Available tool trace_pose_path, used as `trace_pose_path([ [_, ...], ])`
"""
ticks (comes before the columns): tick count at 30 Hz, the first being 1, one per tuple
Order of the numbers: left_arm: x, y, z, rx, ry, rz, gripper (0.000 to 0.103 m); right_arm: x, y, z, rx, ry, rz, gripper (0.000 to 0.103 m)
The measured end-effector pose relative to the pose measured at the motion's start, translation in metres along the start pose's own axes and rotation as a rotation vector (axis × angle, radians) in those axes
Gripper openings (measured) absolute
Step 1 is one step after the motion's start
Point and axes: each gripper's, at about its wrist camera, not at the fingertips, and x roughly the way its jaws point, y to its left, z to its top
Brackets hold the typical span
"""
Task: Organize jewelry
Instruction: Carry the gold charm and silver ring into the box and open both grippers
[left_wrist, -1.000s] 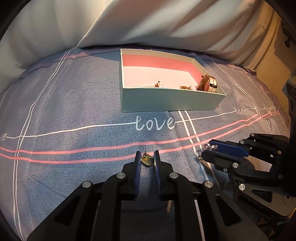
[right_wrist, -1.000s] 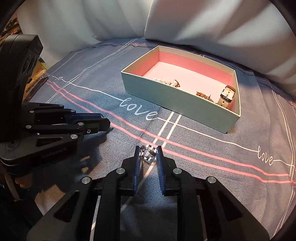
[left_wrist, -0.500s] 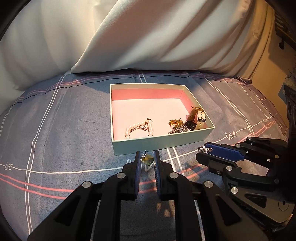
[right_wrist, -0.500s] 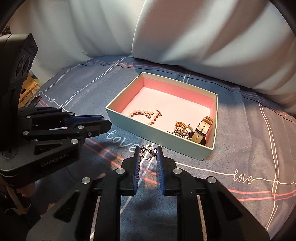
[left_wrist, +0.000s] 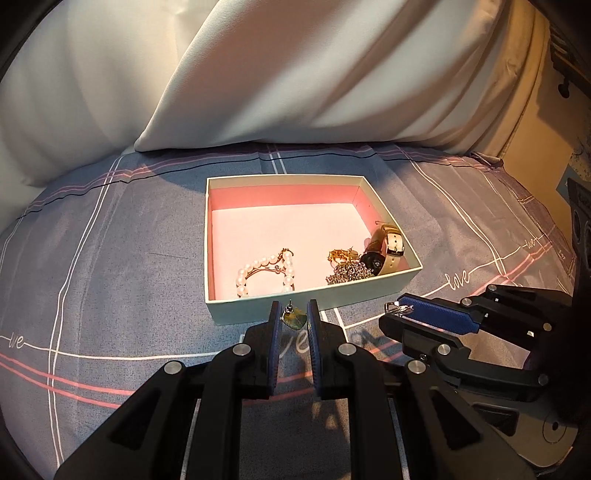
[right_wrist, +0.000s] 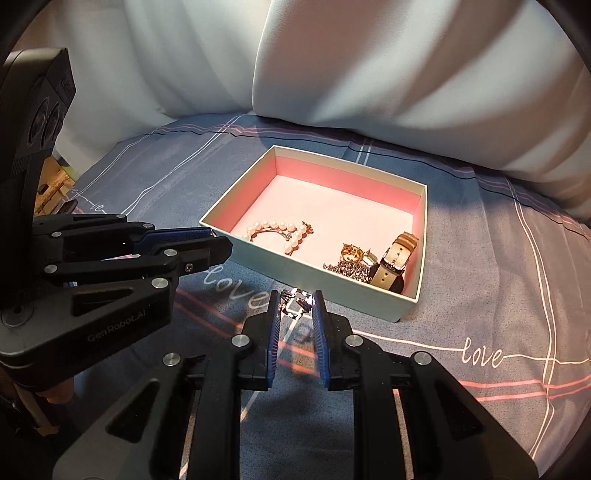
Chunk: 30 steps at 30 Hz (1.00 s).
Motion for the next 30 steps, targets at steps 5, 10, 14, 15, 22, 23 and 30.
trace_pose_path([
  [5,0.002,-0.001,0.033,0.006,-0.033,0.024,0.014,-0.001,-0.009,0.034,0.002,-0.029,-0.031,0.018],
  [10,0.003,0.005,0.061,-0.016,-0.059,0.031,0.014,-0.001,-0.017,0.059,0.010,-0.049,-0.046,0.018],
  [14,0.007,0.009,0.071,-0.024,-0.053,0.035,0.014,-0.004,-0.019,0.064,0.005,-0.057,-0.054,0.018],
  [15,0.009,0.010,0.072,-0.027,-0.048,0.035,0.014,-0.004,-0.019,0.064,0.003,-0.057,-0.058,0.018],
  [22,0.029,0.011,0.070,-0.050,-0.005,0.029,0.014,0.005,-0.023,0.062,0.012,-0.026,-0.067,0.018],
  [23,0.032,0.012,0.071,-0.055,0.001,0.030,0.014,0.007,-0.025,0.063,0.014,-0.021,-0.069,0.018],
  [30,0.045,0.013,0.080,-0.074,0.021,0.054,0.014,0.040,-0.037,0.070,0.049,0.045,-0.092,0.018],
])
